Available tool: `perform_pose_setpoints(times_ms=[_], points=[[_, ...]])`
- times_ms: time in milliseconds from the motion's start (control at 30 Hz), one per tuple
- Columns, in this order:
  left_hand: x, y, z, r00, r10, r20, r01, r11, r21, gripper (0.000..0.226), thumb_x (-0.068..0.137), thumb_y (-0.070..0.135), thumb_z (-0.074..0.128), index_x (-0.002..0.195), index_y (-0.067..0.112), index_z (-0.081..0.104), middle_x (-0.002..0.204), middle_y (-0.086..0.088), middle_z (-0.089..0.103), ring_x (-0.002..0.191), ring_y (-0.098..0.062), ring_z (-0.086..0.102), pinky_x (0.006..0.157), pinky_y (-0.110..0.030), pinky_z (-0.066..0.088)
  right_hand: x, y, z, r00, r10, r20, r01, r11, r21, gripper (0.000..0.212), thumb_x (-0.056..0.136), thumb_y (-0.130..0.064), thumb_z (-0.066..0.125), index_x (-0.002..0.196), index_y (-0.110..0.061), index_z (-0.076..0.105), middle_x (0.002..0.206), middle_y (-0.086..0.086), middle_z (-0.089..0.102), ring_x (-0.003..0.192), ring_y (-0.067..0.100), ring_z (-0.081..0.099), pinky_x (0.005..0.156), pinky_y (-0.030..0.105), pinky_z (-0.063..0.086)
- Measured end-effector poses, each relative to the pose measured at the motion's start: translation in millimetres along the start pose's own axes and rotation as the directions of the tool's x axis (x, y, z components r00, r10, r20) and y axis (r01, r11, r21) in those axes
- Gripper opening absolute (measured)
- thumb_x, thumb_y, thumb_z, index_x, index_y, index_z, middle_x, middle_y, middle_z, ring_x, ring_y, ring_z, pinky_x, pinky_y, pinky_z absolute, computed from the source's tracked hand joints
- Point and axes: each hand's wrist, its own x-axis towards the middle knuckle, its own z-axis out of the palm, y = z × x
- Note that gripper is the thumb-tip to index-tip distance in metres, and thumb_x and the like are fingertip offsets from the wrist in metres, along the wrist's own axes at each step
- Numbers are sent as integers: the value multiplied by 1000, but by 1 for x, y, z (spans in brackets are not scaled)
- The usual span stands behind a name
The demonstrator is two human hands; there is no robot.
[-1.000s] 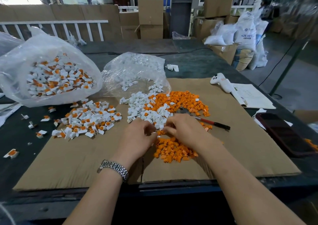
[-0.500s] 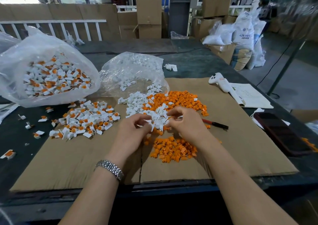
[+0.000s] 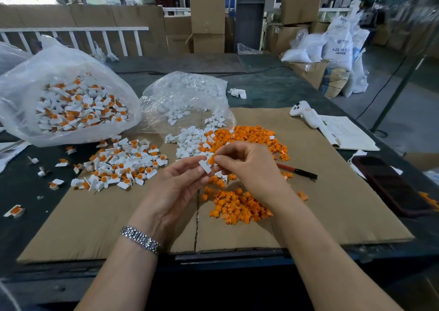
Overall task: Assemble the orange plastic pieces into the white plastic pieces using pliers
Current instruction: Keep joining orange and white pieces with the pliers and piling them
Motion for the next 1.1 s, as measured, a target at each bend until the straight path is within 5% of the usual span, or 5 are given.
perform_pose_setpoints(times_ms=[267,533,767,933,1100], points=[[-9,-2,5,1000,23,18,-22,999,-35,26,86,-3,72,111,2,76,104,-18,75,92,-24,73,80,-34,61,-7,-2,16,992,-101,-70,78,957,-278,2,94,-21,68,96,-20,68,82,-11,68,78,1,65,69,16,53],[-11,8,14,985,163,-52,-155,979,134,25,72,3,76,97,3,81,99,-18,77,89,-24,77,76,-24,61,-24,5,42,933,-262,-245,160,915,-369,8,97,-26,65,97,-19,61,89,-11,61,83,7,58,70,22,49],[-18,2,15,978,195,-73,-178,964,197,26,76,10,78,102,9,80,88,-12,78,81,-22,77,69,-26,61,-18,1,41,974,-79,-213,-1,936,-352,7,94,-30,64,92,-26,60,80,-11,61,74,6,60,67,30,55],[-22,4,16,984,178,-25,-170,964,203,23,74,27,90,91,14,81,99,-15,78,94,-27,77,81,-27,61,-21,1,42,959,-92,-267,-3,942,-337,7,94,-29,64,95,-23,61,84,-10,62,75,7,59,69,31,55],[-27,7,13,977,170,-131,-134,959,248,12,69,15,85,79,11,82,88,-16,78,85,-26,78,76,-25,61,-24,0,37,991,-75,-111,37,951,-305,7,94,-24,68,98,-24,63,83,-12,64,76,4,63,73,32,58]])
